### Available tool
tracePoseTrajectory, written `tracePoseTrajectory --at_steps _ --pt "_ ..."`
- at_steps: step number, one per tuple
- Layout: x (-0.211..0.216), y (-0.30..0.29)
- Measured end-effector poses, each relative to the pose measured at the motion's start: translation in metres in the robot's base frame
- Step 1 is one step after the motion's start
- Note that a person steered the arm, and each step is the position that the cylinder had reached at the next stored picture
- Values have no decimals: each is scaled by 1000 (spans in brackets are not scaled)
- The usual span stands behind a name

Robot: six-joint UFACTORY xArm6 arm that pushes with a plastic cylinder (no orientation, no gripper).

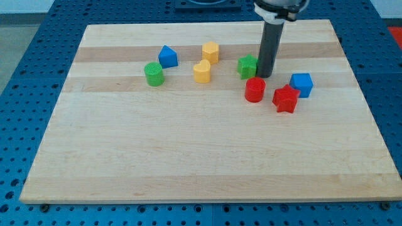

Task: Keep green star on top left to red circle

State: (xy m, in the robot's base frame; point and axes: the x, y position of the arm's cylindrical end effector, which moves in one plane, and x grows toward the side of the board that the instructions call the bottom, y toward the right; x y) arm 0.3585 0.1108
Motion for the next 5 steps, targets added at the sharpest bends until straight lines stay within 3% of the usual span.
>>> tracePoseTrajectory --at_steps 3,5 --pt "-21 -3" --pt "17 -1"
